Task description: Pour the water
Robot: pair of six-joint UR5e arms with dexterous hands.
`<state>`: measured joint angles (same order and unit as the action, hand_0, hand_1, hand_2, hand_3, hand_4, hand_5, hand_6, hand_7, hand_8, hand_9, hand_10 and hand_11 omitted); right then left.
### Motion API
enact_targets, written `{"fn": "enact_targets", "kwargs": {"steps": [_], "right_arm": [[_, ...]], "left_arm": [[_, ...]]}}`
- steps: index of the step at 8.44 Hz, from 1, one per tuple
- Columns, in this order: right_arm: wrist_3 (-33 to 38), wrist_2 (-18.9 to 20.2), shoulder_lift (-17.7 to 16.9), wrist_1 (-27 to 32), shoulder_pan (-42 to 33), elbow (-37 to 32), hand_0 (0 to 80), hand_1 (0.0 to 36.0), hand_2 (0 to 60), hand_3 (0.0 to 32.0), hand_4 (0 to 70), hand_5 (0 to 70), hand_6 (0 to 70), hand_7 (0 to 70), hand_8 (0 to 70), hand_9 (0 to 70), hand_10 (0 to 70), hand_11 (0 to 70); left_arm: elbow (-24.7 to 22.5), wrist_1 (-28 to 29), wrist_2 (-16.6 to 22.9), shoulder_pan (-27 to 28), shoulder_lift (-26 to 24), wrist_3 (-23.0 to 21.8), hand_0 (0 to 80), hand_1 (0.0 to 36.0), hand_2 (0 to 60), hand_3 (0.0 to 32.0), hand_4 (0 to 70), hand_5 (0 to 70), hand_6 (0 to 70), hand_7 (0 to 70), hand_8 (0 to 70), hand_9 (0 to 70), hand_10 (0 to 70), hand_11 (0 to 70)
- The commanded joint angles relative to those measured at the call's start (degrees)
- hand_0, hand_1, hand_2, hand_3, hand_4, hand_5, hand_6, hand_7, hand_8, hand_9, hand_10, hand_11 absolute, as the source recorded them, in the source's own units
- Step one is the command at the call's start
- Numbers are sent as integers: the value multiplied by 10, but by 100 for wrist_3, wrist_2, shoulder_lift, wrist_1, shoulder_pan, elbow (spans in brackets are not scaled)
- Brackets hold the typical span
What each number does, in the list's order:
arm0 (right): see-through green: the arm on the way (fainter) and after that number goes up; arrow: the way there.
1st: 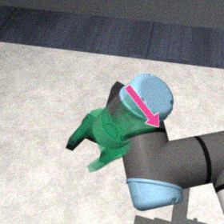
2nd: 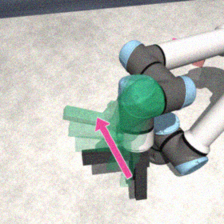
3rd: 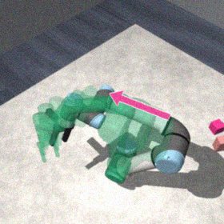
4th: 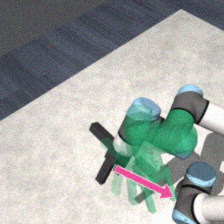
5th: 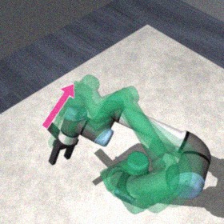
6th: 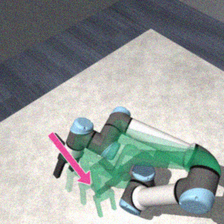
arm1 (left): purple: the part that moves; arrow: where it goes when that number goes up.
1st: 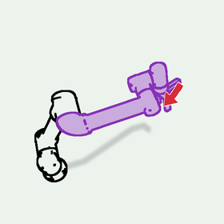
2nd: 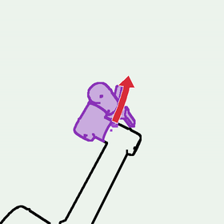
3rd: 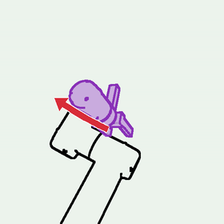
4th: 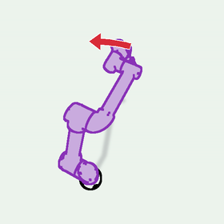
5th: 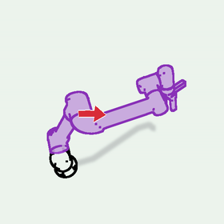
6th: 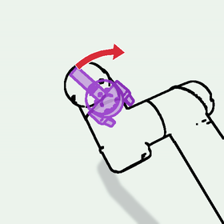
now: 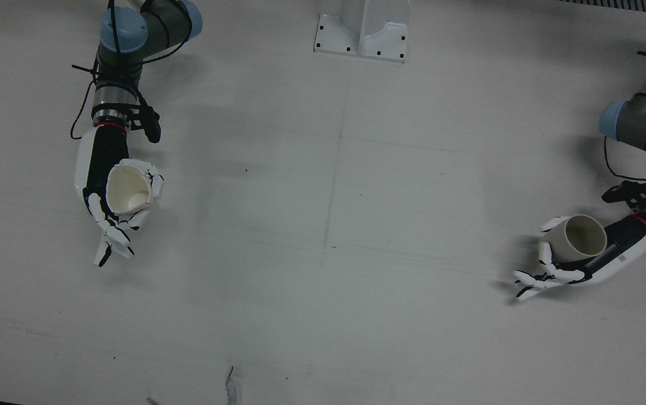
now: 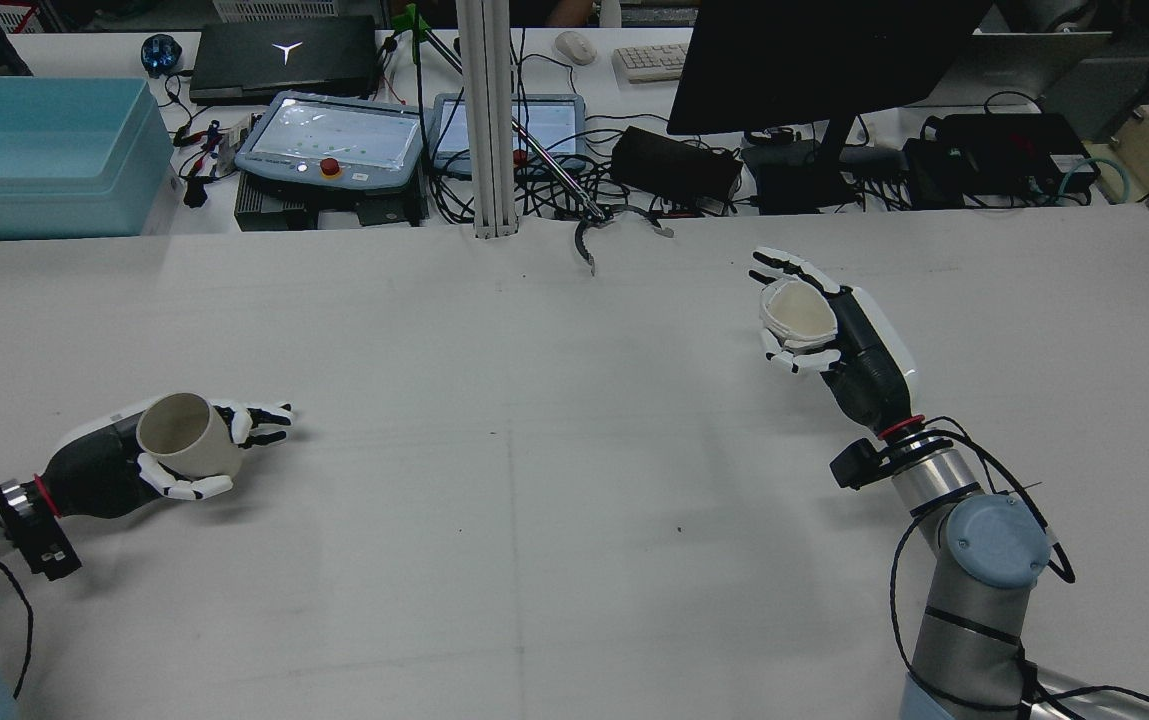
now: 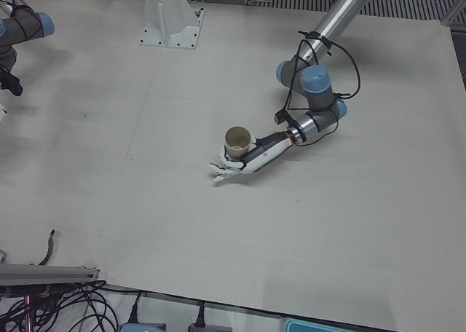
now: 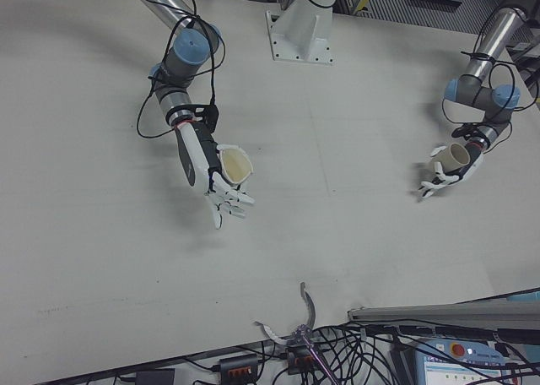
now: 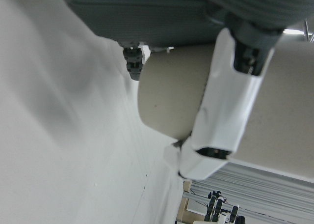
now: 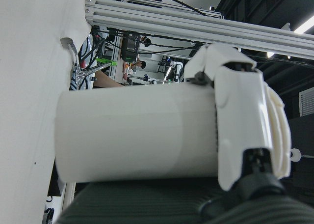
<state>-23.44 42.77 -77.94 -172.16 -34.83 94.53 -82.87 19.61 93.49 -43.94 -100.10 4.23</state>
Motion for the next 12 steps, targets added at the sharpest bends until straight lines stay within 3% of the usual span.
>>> {"fn": "enact_targets", "kwargs": {"steps": [1,2,4,6,8,9,11,12], "right_arm": [[-2,4,-19,-2,-85,144,795,360,462,0,145,175,483,576,178,197,0,0],[-20,12,-19,-2,-111,189,800,360,492,0,153,183,488,597,199,231,0,0],[-264,74,-2,-133,-112,442,800,360,498,0,158,183,492,598,197,227,0,0],[-686,83,16,-231,2,855,800,360,490,0,106,188,486,568,183,203,0,0],[-1920,283,-19,-327,134,1775,800,360,487,4,90,191,483,548,179,194,0,0],[-2902,755,68,-797,152,2328,800,360,488,4,88,194,486,549,176,189,0,0],[-4460,1127,122,-1564,344,3218,800,360,533,0,105,205,498,545,166,170,0,0],[-4998,1364,139,-1662,398,3334,800,360,534,0,74,204,481,505,162,163,0,0]], "left_arm": [[-124,-1080,-6,641,-1289,52,800,360,600,0,700,700,203,267,79,54,75,143],[-107,-1230,-6,824,-1501,43,800,360,600,0,700,700,205,267,78,53,75,144],[-63,-1695,-23,1394,-2123,235,800,360,600,0,700,700,210,271,80,56,77,146],[42,-2005,-50,1843,-2679,570,800,360,600,0,700,700,208,267,81,57,79,149],[69,-1997,-120,1845,-2637,562,800,360,600,0,700,700,210,266,83,61,81,153],[61,-1997,-120,1845,-2637,553,800,360,600,0,700,700,208,264,81,59,82,154],[52,-1988,-129,1845,-2654,562,800,360,600,0,700,700,202,258,78,56,80,151],[26,-1988,-129,1845,-2681,562,800,360,600,0,700,700,200,256,78,55,80,151]]}}
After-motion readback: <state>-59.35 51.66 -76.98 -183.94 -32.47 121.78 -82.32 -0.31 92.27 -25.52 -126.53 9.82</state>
